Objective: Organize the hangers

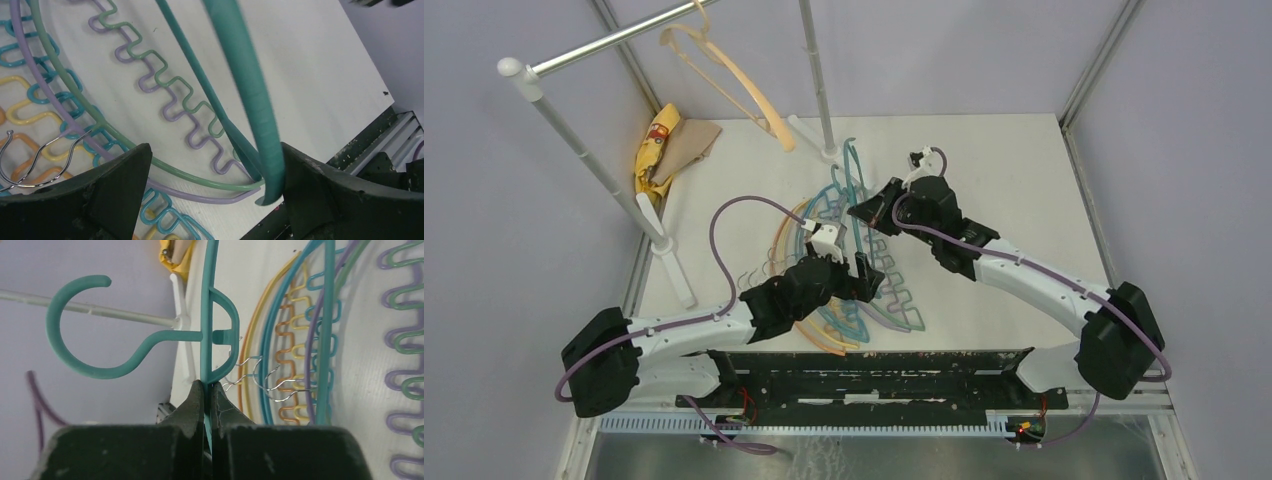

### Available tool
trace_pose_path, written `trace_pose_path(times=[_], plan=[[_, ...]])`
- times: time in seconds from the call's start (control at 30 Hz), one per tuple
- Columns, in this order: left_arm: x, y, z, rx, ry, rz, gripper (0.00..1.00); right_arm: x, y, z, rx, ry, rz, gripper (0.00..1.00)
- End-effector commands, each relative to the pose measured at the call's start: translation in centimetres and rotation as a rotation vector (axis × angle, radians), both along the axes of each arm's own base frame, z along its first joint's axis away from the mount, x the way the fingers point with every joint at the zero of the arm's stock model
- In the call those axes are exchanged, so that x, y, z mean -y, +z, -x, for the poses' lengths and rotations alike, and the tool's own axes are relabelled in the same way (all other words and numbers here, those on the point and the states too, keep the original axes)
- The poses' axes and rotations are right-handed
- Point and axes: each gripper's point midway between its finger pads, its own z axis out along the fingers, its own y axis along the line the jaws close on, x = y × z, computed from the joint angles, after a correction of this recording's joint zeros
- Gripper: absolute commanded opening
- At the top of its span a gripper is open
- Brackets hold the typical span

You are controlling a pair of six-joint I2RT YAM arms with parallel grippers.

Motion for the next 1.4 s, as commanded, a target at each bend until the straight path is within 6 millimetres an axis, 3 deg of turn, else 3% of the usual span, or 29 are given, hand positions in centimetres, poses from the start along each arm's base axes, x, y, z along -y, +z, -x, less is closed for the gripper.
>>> trace_pose_path(times=[0.0,0.2,0.3,0.47,0.57,0.63,0.67,0.7,0.73,0.83,0.87,0.93,1.07,1.13,1.37], plan=[[0.0,-0.1,-1.0,0.015,0.078,0.041,0.99,-0.3,5.6,2.0,0.056,0.044,-0.150,0.01],[-1.3,0.3,-2.1,0.060,0.178,0.037,1.00,0.2,4.0,4.0,-0.016,0.044,-0.158,0.01],[-1.3,0.5,-2.3,0.071,0.189,0.036,0.90,0.3,2.9,4.5,-0.041,0.045,-0.141,0.01],[-0.9,0.1,-2.3,0.057,0.185,0.028,0.57,-0.2,2.2,5.1,-0.062,0.068,-0.139,0.01],[-0.8,-0.7,-2.2,0.041,0.181,0.020,0.42,-0.3,2.4,5.3,-0.059,0.074,-0.145,0.01],[-0.9,-1.0,-2.2,0.032,0.188,0.017,0.14,-0.2,2.4,5.4,-0.059,0.076,-0.136,0.01],[-1.1,-1.2,-2.3,0.025,0.202,0.014,0.04,-0.1,2.2,5.5,-0.062,0.077,-0.124,0.01],[-1.3,-1.4,-2.3,0.017,0.217,0.004,0.03,0.1,1.9,5.6,-0.066,0.078,-0.097,0.02],[-1.7,-1.6,-2.2,0.007,0.231,-0.016,0.03,0.5,1.7,5.6,-0.066,0.073,-0.071,0.12],[-3.8,-1.8,-2.5,-0.003,0.334,-0.068,0.03,2.4,0.9,5.8,-0.065,0.023,0.017,0.61],[-4.7,-1.7,-2.6,0.001,0.377,-0.081,0.03,3.4,0.6,5.8,-0.060,-0.006,0.051,0.74],[-6.4,-1.6,-2.6,-0.004,0.450,-0.092,0.03,6.1,0.5,5.6,-0.028,-0.096,0.129,0.88],[-10.4,-0.9,-2.3,-0.018,0.610,-0.170,0.03,10.7,0.6,5.6,0.021,-0.214,0.295,0.94],[-12.8,0.0,-2.1,-0.028,0.725,-0.209,0.03,11.9,1.1,5.7,0.041,-0.241,0.330,0.94],[-18.6,4.3,-1.6,0.044,1.014,-0.289,0.03,13.0,1.7,6.0,0.059,-0.249,0.371,0.95]])
